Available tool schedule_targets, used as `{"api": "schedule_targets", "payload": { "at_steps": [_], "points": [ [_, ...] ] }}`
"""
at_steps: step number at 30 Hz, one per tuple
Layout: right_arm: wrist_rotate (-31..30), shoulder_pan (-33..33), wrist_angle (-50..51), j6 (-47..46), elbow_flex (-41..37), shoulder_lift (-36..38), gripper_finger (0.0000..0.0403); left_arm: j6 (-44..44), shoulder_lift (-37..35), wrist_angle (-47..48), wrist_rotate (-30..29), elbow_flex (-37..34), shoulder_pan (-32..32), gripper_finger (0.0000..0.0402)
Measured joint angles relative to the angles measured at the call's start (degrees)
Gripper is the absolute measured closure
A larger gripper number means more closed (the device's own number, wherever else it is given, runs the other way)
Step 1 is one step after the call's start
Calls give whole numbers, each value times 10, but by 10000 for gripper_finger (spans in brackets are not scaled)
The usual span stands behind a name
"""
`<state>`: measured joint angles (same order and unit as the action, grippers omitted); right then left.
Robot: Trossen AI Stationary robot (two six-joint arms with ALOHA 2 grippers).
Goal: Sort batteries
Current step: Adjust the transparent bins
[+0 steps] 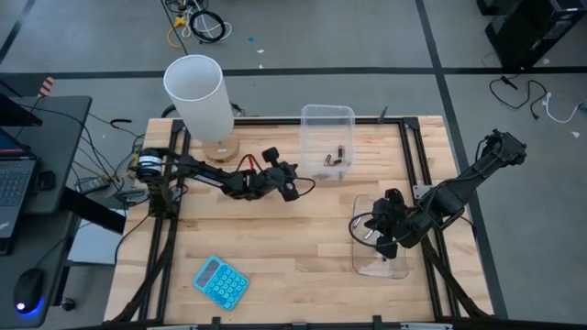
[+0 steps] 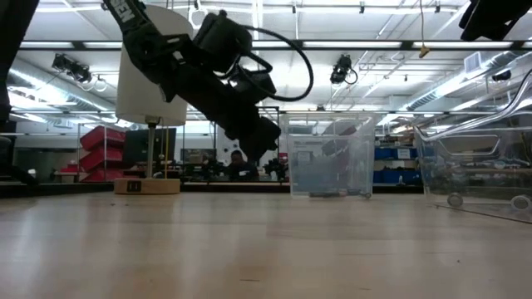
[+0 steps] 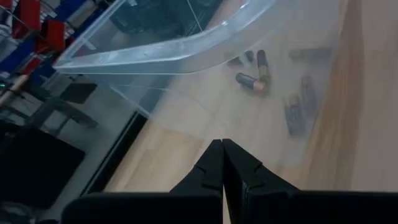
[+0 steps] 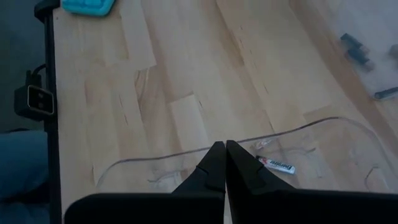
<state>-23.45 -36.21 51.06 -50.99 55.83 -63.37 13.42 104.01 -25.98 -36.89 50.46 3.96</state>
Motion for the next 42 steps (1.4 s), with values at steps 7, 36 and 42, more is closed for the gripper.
{"api": "schedule_targets", "payload": {
  "at_steps": [7,36,42],
  "points": [
    [-11,0,0,0,0,0,403,-6,30,-63,44,0,9,401],
    [72,-101,-198,50,0,-20,403,-32,24,-30,-99,0,-108,401],
    [111,-152,-245,-25,0,-81,403,-38,24,-62,-142,0,-181,401]
  ]
}}
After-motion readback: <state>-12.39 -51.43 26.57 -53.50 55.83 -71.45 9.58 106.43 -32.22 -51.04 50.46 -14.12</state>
